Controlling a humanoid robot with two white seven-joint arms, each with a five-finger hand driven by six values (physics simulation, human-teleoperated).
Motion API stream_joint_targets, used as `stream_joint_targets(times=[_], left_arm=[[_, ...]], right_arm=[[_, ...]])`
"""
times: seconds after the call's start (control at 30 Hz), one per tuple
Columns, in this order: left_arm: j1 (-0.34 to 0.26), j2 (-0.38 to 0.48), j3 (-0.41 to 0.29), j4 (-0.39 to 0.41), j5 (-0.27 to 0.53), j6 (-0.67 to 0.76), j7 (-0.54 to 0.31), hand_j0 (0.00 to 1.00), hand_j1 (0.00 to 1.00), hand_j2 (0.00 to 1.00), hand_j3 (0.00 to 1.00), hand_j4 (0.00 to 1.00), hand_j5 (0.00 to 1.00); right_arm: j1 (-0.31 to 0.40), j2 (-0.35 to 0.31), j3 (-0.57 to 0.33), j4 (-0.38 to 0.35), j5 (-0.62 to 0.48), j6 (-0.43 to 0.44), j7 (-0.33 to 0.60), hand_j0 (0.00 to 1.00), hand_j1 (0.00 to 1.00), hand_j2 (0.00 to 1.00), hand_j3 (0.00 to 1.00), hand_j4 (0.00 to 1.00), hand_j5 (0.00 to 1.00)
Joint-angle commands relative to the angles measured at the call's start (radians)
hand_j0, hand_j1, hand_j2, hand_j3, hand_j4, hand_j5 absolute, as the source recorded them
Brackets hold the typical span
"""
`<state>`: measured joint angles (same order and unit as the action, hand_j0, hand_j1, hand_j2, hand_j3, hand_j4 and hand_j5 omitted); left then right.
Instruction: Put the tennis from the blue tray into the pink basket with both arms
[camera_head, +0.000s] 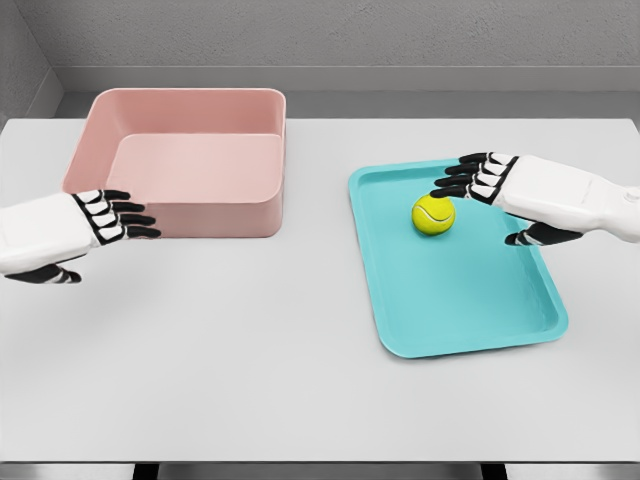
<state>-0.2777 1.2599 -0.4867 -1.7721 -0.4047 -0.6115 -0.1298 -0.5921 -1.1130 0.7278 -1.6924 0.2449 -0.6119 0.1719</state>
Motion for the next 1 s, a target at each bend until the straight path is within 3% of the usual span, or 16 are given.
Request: stream_joint_targets(times=[0.0,0.07,0.13,0.17,0.23,0.37,0.5,0.6,0.7,0.77,0.87,0.97], left_arm=[[0.002,0.015,-0.024,-0.006,0.007,0.001,-0.001,1.0,1.0,1.0,1.0,1.0,1.0],[0.002,0.009,-0.059,-0.004,0.007,0.001,-0.001,1.0,1.0,1.0,1.0,1.0,1.0],[0.005,0.006,-0.067,-0.004,0.007,0.001,-0.001,1.0,1.0,1.0,1.0,1.0,1.0],[0.009,0.006,-0.067,-0.004,0.006,0.001,-0.001,1.0,1.0,1.0,1.0,1.0,1.0],[0.014,0.004,-0.069,-0.003,0.006,0.001,-0.001,1.0,1.0,1.0,1.0,1.0,1.0],[0.017,0.004,-0.067,-0.003,0.006,0.001,-0.001,1.0,1.0,1.0,1.0,1.0,1.0],[0.017,0.01,-0.067,0.005,0.006,0.001,-0.001,1.0,1.0,1.0,1.0,1.0,1.0],[0.017,0.021,-0.066,0.01,0.006,0.001,-0.001,1.0,1.0,1.0,1.0,1.0,1.0],[0.017,0.022,-0.066,0.025,0.007,0.001,-0.001,1.0,1.0,1.0,1.0,1.0,1.0],[0.017,0.022,-0.064,0.026,0.014,0.001,-0.001,1.0,1.0,1.0,1.0,1.0,1.0],[0.018,0.021,-0.066,0.026,0.012,0.001,-0.001,1.0,1.0,1.0,1.0,1.0,1.0],[0.018,0.021,-0.066,0.025,0.014,0.001,-0.001,1.0,1.0,1.0,1.0,1.0,1.0]], right_arm=[[0.0,-0.001,-0.001,0.003,-0.006,0.001,0.0,1.0,1.0,1.0,1.0,1.0,1.0],[-0.009,0.025,-0.001,0.007,0.013,0.001,0.0,1.0,1.0,1.0,1.0,1.0,1.0],[-0.023,0.087,0.001,0.017,0.177,0.001,0.0,1.0,1.0,1.0,1.0,1.0,1.0],[-0.057,0.113,0.001,0.034,0.177,0.001,0.059,1.0,1.0,1.0,1.0,1.0,1.0],[-0.113,0.182,0.004,0.091,0.108,0.001,0.32,1.0,1.0,1.0,1.0,1.0,1.0],[-0.181,0.24,0.013,0.187,0.116,0.001,0.4,1.0,1.0,1.0,1.0,1.0,1.0],[-0.198,0.301,0.024,0.249,0.152,0.001,0.411,1.0,1.0,1.0,1.0,1.0,1.0],[-0.264,0.377,0.09,0.336,0.168,0.001,0.411,1.0,1.0,1.0,1.0,1.0,1.0],[-0.27,0.433,0.088,0.399,0.243,0.001,0.409,1.0,1.0,1.0,1.0,1.0,1.0],[-0.27,0.438,0.084,0.404,0.298,0.001,0.399,1.0,1.0,1.0,1.0,1.0,1.0],[-0.262,0.44,0.074,0.405,0.289,0.001,0.406,1.0,1.0,1.0,1.0,1.0,1.0],[-0.268,0.461,0.074,0.476,0.287,0.001,0.409,1.0,1.0,1.0,1.0,1.0,1.0]])
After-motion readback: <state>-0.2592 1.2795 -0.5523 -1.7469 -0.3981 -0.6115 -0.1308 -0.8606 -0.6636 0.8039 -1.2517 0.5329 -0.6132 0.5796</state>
